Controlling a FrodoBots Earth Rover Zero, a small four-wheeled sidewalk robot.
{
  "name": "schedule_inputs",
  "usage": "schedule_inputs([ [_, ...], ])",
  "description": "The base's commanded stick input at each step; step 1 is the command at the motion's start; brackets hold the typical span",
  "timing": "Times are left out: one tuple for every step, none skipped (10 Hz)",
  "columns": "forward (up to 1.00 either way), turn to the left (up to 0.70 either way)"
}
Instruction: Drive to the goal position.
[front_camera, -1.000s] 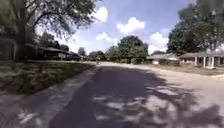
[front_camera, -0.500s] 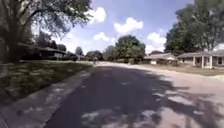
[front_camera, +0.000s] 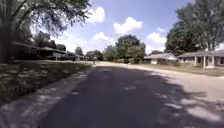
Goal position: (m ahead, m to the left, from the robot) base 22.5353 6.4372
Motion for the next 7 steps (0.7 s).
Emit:
schedule_inputs([
  [1.00,0.00],
  [1.00,0.00],
  [1.00,0.00],
  [1.00,0.00],
  [1.00,0.00],
  [1.00,0.00],
  [1.00,0.00],
])
